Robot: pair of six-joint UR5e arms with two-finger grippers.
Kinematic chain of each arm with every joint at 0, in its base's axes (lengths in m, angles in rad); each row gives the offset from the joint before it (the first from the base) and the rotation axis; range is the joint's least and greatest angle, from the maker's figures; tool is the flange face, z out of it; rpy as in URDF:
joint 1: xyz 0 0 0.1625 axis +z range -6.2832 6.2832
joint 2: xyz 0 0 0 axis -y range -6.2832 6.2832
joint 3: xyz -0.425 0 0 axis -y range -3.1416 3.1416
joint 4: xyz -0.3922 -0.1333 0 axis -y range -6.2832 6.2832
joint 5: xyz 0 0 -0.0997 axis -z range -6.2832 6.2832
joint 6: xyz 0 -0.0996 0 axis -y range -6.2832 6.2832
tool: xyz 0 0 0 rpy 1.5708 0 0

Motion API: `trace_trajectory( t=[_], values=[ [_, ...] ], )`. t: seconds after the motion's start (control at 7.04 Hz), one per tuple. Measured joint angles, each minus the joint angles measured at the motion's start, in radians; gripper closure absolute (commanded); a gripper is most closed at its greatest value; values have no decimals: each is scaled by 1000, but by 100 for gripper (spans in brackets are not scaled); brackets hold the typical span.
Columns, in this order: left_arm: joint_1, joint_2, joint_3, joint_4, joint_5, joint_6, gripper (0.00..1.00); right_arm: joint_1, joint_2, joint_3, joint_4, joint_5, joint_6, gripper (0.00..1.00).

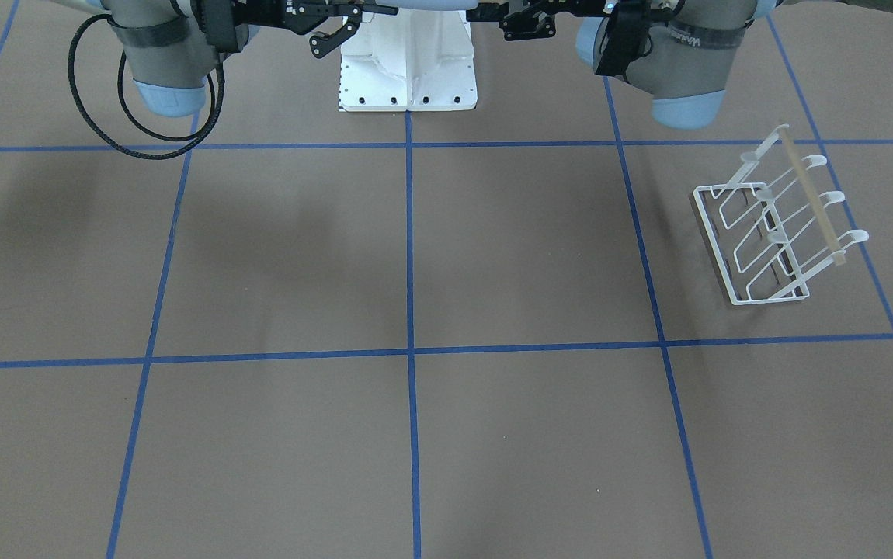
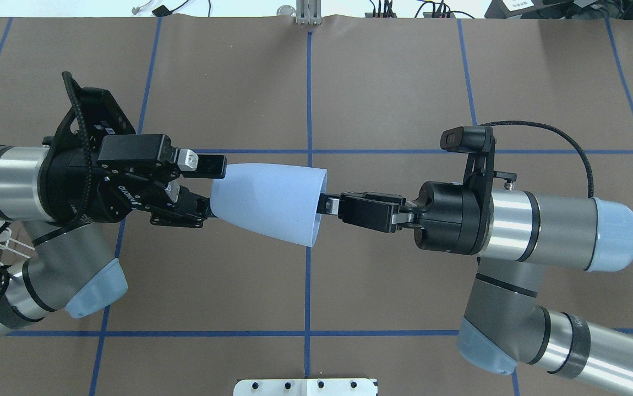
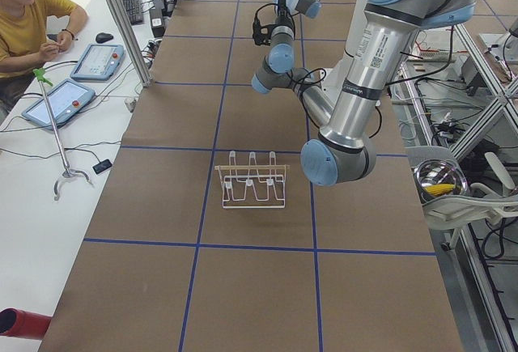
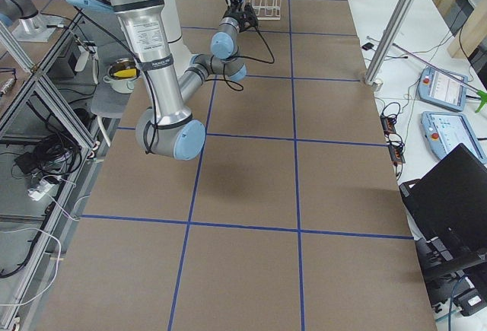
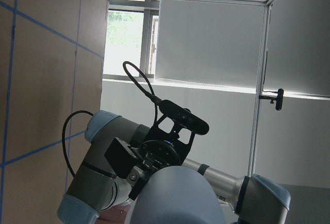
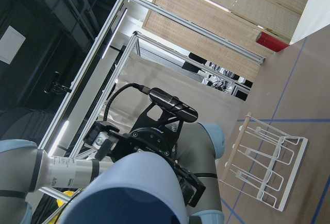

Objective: Hang cup on cup holder
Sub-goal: 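Close the left gripper on the cup's base while the right gripper holds the rim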

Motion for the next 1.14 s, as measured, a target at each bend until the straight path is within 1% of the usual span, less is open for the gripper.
trace_trajectory(
  t=[0.14, 0.28, 0.43, 0.57, 0.71, 0.85, 0.99, 1.14],
  values=[
    [1, 2, 0, -1, 0, 0, 3, -12, 1, 1, -3, -16, -9, 100],
    [1, 3, 1, -2, 0, -1, 13, -19, 2, 1, -5, -23, -15, 100],
    [1, 4, 2, -3, 3, 0, 33, -21, 2, 1, -6, -27, -17, 100],
    [1, 4, 3, -7, 8, 1, 59, -21, 4, 1, -6, -28, -18, 100],
    [1, 5, 7, -21, 10, 3, 82, -22, 6, 1, -5, -28, -18, 100],
    [1, 6, 11, -39, 12, 4, 100, -22, 8, 1, -6, -28, -18, 60],
    [1, 6, 13, -48, 13, 4, 100, -22, 8, 1, -6, -28, -18, 1],
    [1, 6, 13, -52, 13, 4, 100, -22, 8, 0, -6, -36, -17, 0]
  ],
)
